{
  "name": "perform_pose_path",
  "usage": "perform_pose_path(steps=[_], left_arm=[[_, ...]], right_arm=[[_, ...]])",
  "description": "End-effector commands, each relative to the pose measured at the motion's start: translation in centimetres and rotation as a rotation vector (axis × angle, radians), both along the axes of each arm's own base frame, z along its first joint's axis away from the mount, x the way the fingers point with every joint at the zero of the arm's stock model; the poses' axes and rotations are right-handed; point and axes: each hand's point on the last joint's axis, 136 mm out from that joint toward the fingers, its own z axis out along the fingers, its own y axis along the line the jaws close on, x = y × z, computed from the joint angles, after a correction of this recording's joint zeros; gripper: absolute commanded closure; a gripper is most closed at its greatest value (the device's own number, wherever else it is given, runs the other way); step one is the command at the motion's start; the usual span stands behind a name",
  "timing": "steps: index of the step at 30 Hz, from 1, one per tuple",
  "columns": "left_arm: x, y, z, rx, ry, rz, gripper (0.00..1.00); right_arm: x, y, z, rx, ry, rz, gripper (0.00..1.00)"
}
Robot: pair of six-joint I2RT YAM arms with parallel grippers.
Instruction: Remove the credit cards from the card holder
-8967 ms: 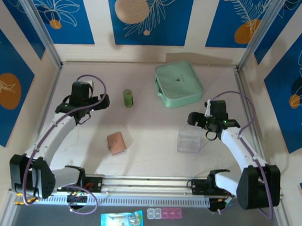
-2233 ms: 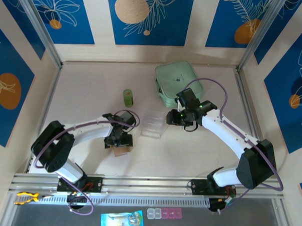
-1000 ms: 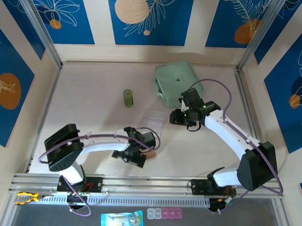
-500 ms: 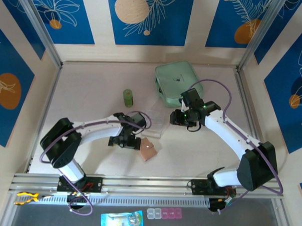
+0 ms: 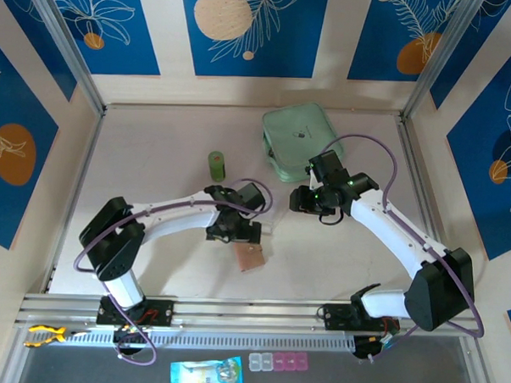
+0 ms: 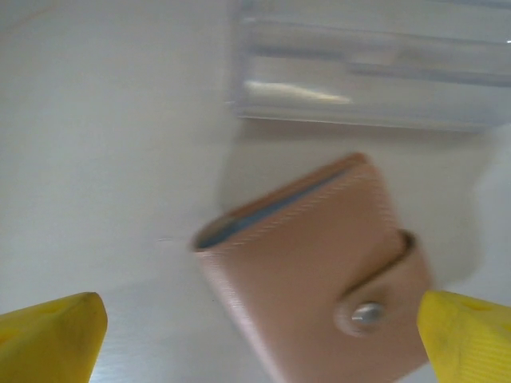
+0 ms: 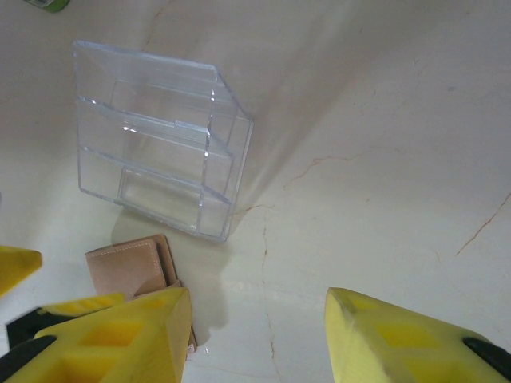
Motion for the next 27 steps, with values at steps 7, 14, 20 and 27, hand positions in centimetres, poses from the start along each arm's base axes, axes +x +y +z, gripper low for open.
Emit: perform_pose_path(steps=[7, 14, 20, 27], left_arm=[[0.8, -2.7, -1.9, 0.045, 0.028, -0.012, 0.0], [2.6, -3.6, -2.1, 0.075, 0.004, -0.02, 0.02], [4.5, -3.9, -1.8, 0.076, -0.014, -0.016, 0.05], [6.9, -3.6, -1.5, 0.099, -0.041, -0.006, 0.06]], right_arm=[[-0.4, -0.9, 1.2, -0.002, -0.022, 0.007, 0.51], [-0.3, -1.6, 1.5, -0.003, -0.026, 0.0, 0.51], [0.0, -2.0, 1.6, 0.003, -0.029, -0.008, 0.51], [0.1, -2.3, 1.8, 0.006, -0.033, -0.008, 0.51]])
